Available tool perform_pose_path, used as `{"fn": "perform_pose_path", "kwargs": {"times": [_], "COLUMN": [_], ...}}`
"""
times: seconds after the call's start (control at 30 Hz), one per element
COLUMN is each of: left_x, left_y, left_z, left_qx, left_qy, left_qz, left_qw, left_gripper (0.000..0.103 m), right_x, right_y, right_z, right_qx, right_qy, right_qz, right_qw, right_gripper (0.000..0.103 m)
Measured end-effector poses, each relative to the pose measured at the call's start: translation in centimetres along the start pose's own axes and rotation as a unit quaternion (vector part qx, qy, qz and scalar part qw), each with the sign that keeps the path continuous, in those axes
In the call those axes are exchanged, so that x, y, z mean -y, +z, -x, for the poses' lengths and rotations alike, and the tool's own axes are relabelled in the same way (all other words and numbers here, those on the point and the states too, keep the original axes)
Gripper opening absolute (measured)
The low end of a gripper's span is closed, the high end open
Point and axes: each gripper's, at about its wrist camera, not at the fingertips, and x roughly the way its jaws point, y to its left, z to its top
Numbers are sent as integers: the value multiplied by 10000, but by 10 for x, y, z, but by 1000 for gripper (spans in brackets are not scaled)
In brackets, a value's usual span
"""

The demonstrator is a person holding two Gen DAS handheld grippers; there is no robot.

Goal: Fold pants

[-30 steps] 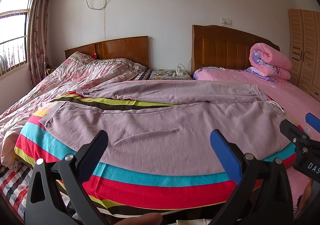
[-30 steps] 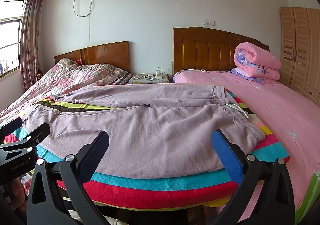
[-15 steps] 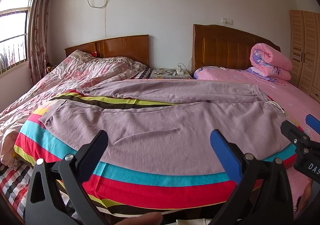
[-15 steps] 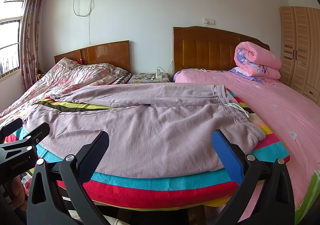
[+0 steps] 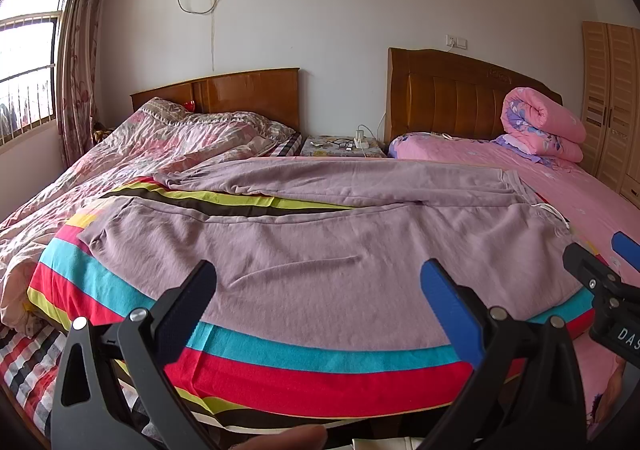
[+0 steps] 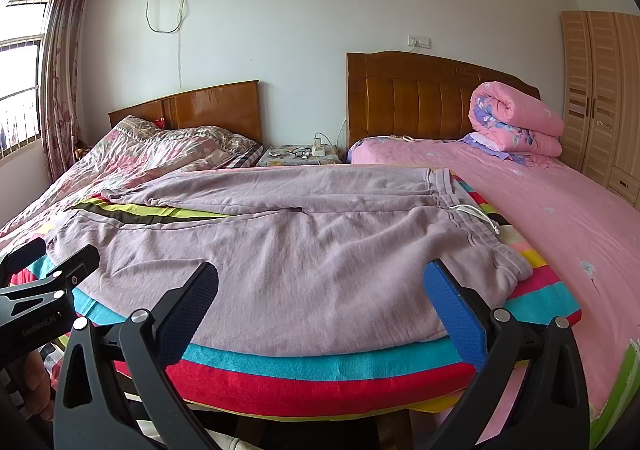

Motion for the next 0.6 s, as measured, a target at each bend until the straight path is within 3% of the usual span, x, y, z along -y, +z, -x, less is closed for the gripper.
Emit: {"fn": "perform_pose_path", "kwargs": {"times": [0.6], "left_x": [0], "left_y": [1], "left_z": [-1], "left_qx": [-25], "left_qy": [-8], "left_qz": [18], "left_qw": [10000], "left_gripper": [102], "right_x": [0], "right_y": [0], "right_z": [0], "right_qx": [-28], "right_qy": [13], "right_qz": [-5], "right_qw": [10000], "right_gripper": [99]}}
